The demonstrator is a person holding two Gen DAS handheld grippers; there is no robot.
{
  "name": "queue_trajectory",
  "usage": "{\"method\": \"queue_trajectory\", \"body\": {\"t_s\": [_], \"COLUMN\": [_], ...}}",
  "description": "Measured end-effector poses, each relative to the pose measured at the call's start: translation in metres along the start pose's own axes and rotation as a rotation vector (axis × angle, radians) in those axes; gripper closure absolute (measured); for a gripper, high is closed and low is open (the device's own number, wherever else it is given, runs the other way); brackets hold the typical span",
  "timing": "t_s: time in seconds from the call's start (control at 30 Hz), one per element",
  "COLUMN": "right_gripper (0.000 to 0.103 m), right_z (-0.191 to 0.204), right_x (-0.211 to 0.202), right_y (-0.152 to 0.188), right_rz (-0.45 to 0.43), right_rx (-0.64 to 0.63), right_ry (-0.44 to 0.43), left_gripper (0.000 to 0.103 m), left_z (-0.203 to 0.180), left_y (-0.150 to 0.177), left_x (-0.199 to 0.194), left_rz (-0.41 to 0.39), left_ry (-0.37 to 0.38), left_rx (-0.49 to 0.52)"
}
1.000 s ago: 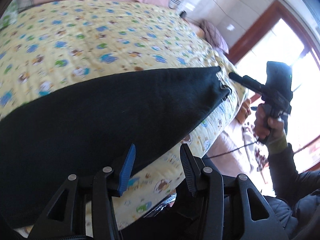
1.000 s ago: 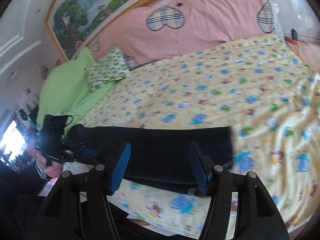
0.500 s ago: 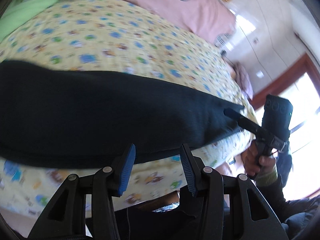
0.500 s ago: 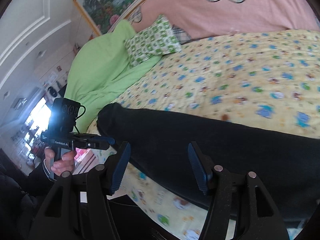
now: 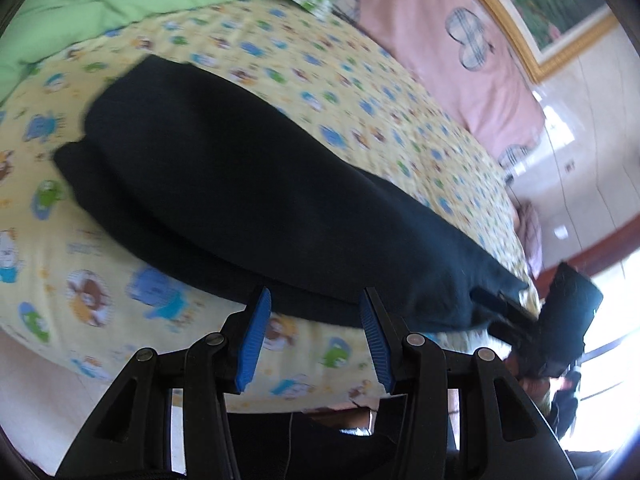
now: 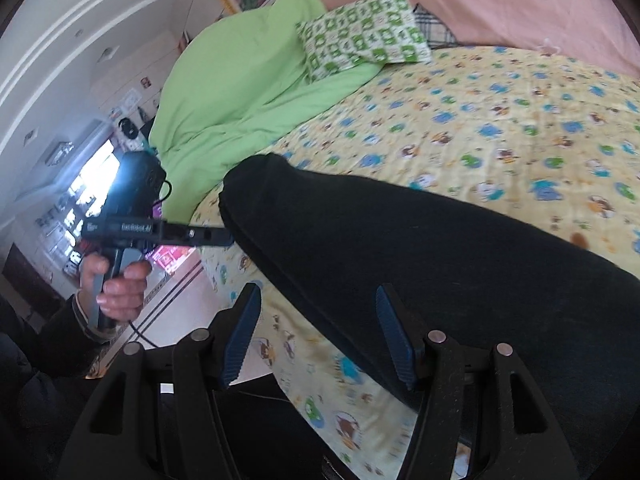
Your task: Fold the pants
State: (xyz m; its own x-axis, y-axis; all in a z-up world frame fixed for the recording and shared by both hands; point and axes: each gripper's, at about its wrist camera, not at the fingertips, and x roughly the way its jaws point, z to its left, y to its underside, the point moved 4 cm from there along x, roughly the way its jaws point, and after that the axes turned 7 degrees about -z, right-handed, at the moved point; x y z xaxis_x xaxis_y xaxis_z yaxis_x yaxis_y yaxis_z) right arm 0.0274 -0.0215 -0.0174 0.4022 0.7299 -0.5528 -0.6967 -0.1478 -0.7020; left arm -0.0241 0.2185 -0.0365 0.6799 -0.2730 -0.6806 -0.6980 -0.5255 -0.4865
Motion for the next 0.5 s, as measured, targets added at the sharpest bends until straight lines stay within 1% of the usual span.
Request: {"method": "queue_trajectory", "body": {"t_s": [0.1, 0.17, 0.23, 0.37, 0.5], "right_gripper": [0.042, 0.042, 0.042, 0.042, 0.042], "right_z": [0.01, 0.017, 0.021, 0.028, 0.029], "right_x": [0.014, 0.024, 0.034, 0.053, 0.07], "right_y": [-0.001, 0.0, 0.0, 0.005, 0.015], "right_rz": [0.023, 0.04, 0.059, 0.104, 0.161], "right_rx": [-0.039, -0.072, -0.116, -0.234, -0.349], "right_ry": [0.002, 0.004, 0.022, 0.095, 0.175], "left_gripper": [0.053, 0.053, 0.053, 0.053, 0.053], "left_z": [0.016, 0.03, 0.041, 0.061, 0.074], "left_y": [-0.006, -0.011, -0.015, -0.026, -0.034], "left_x": [-0.001, -0.001, -0.001, 0.0, 0.006], "left_rz": [-0.022, -0.034, -0.047, -0.08, -0.096], "left_ry": [-0.033, -0.056, -0.063, -0.074, -0.093], "left_rx": [-0.048, -0.093, -0.132, -0.204, -0.239]}}
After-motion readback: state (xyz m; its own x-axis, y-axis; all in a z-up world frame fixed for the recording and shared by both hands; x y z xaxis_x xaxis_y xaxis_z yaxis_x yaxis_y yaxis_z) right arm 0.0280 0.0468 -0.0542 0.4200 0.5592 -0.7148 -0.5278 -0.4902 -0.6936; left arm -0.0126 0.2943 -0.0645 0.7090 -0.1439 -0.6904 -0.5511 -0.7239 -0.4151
